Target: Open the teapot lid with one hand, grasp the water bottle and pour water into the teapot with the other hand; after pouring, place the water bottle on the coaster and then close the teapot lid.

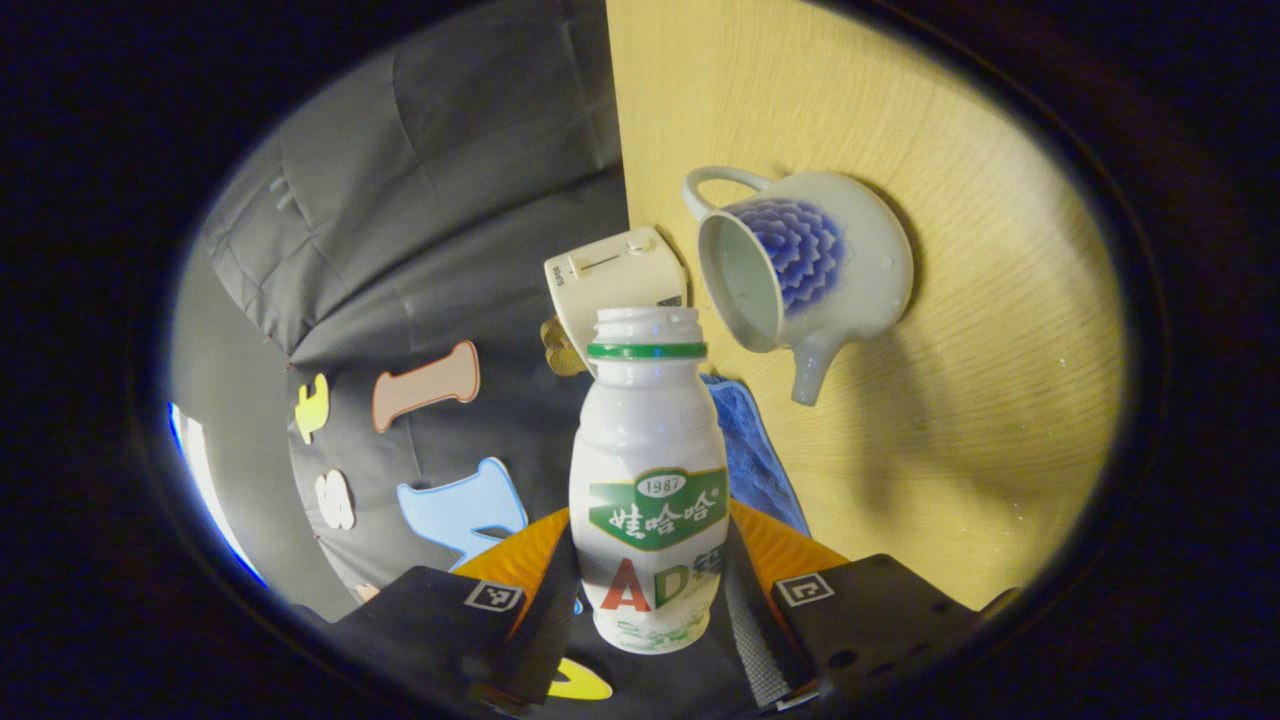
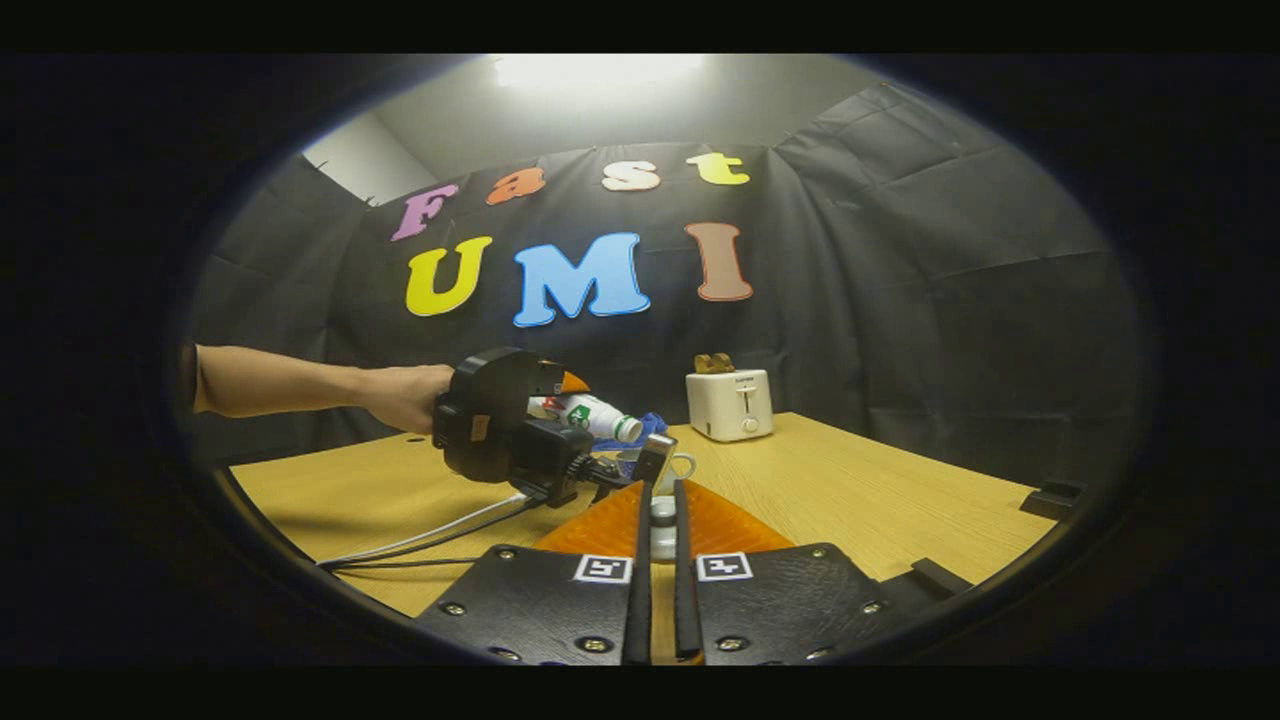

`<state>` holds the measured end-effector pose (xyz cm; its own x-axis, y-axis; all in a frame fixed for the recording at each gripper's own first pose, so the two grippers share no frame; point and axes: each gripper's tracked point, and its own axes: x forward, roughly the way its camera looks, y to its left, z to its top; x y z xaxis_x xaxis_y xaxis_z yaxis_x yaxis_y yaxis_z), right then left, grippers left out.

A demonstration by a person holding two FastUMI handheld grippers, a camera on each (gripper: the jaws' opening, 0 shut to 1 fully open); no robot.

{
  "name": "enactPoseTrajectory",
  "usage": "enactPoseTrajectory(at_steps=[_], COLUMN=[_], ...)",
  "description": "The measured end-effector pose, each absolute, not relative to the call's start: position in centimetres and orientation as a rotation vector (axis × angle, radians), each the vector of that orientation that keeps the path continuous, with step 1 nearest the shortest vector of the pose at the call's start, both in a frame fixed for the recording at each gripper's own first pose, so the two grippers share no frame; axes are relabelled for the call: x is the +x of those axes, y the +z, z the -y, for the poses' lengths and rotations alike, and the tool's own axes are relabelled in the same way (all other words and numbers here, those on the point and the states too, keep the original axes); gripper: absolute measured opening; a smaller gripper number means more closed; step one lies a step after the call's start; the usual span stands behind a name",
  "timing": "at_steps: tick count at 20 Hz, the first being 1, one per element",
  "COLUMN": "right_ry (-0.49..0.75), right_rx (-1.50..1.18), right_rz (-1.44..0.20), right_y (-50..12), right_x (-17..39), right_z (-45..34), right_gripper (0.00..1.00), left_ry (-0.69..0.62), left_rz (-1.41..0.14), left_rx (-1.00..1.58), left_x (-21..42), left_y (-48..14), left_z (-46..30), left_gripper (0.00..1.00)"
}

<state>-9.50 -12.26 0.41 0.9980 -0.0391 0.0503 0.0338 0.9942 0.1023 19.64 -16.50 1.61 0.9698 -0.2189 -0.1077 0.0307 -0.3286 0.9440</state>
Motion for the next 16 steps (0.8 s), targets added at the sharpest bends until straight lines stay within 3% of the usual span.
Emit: enactPoseTrajectory(at_steps=[4,6,8,11,12,13,14,15,16], right_ry=[-0.036,-0.038,-0.038,-0.030,-0.025,-0.021,-0.019,-0.018,-0.017], right_rx=[0.103,0.104,0.101,0.095,0.095,0.090,0.080,0.070,0.062], right_rz=[0.057,0.063,0.068,0.072,0.072,0.074,0.075,0.077,0.078], right_y=[0.6,0.8,1.1,1.7,1.8,2.0,2.1,2.3,2.5], right_x=[-9.6,-9.6,-9.6,-9.7,-9.7,-9.7,-9.7,-9.7,-9.6], right_z=[12.3,12.4,12.5,12.1,11.9,11.6,11.5,11.4,11.4], right_gripper=[0.09,0.09,0.09,0.09,0.09,0.26,0.26,0.09,0.09], left_ry=[-0.311,-0.331,-0.354,-0.373,-0.372,-0.372,-0.373,-0.370,-0.361], left_rz=[0.084,0.074,0.067,0.044,0.041,0.039,0.031,0.029,0.028], left_rx=[1.778,1.698,1.609,1.493,1.462,1.432,1.397,1.354,1.320], left_x=[20.0,20.0,19.7,19.8,19.9,20.1,20.2,20.2,20.1], left_y=[0.6,0.2,-0.5,-1.0,-1.1,-1.2,-1.4,-1.3,-1.2], left_z=[16.3,16.5,16.6,16.6,16.4,16.4,16.1,15.9,15.4], left_gripper=[0.76,0.83,0.83,0.70,0.83,0.83,0.83,0.83,0.83])
